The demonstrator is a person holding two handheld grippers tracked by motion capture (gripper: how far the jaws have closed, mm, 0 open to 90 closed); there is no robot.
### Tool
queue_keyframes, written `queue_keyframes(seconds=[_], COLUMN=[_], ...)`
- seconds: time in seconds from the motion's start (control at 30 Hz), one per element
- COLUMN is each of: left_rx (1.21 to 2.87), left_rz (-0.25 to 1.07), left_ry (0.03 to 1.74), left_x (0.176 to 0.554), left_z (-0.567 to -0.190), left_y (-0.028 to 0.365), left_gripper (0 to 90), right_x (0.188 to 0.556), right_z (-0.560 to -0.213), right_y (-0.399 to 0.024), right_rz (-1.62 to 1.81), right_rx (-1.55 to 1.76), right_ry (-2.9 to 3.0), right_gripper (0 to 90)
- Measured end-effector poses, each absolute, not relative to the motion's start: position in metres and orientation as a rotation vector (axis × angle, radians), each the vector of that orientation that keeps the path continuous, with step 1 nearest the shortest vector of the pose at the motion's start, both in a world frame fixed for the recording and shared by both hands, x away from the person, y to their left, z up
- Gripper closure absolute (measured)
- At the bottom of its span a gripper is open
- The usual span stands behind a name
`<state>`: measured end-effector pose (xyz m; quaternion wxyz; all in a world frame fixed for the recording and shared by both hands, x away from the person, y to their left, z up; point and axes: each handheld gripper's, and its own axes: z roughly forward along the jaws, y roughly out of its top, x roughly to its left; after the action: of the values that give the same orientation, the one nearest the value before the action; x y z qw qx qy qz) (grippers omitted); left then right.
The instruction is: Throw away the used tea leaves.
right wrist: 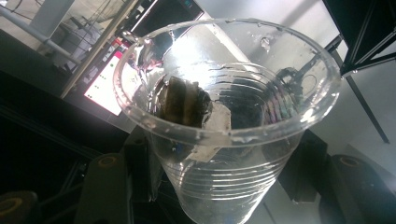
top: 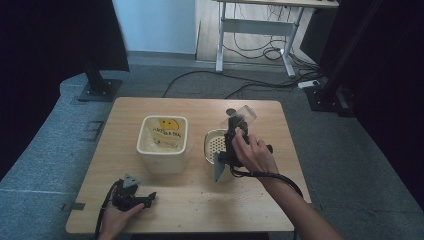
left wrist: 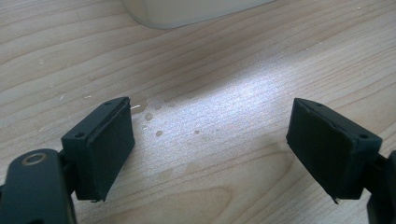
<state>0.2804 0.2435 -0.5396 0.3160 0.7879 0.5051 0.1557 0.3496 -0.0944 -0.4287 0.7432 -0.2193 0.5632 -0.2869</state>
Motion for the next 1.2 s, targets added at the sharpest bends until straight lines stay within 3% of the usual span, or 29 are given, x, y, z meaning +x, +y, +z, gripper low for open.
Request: queue_keyframes(seconds=[0.33, 0.87, 1.2], left_rx=[2.079, 2.072, 2.072], left_rz=[0.409, 0.409, 0.406], left_ry=[1.330, 1.337, 1.338], left_x=[0.281, 0.281, 0.281], left_z=[-0.540, -0.539, -0.540], left_y=[0.243, 0.245, 0.244], left_gripper=[14.9, 14.8, 14.8], right_x=[0.347, 0.348, 0.351], right_z=[-0.444, -0.429, -0.443], right_y=[-0.093, -0.092, -0.099], right_rz=[-0.679, -0.602, -0.625], right_rx=[-0.553, -0.473, -0.496], right_ry=[1.259, 1.251, 1.348], right_gripper=[42.3, 43.4, 43.4])
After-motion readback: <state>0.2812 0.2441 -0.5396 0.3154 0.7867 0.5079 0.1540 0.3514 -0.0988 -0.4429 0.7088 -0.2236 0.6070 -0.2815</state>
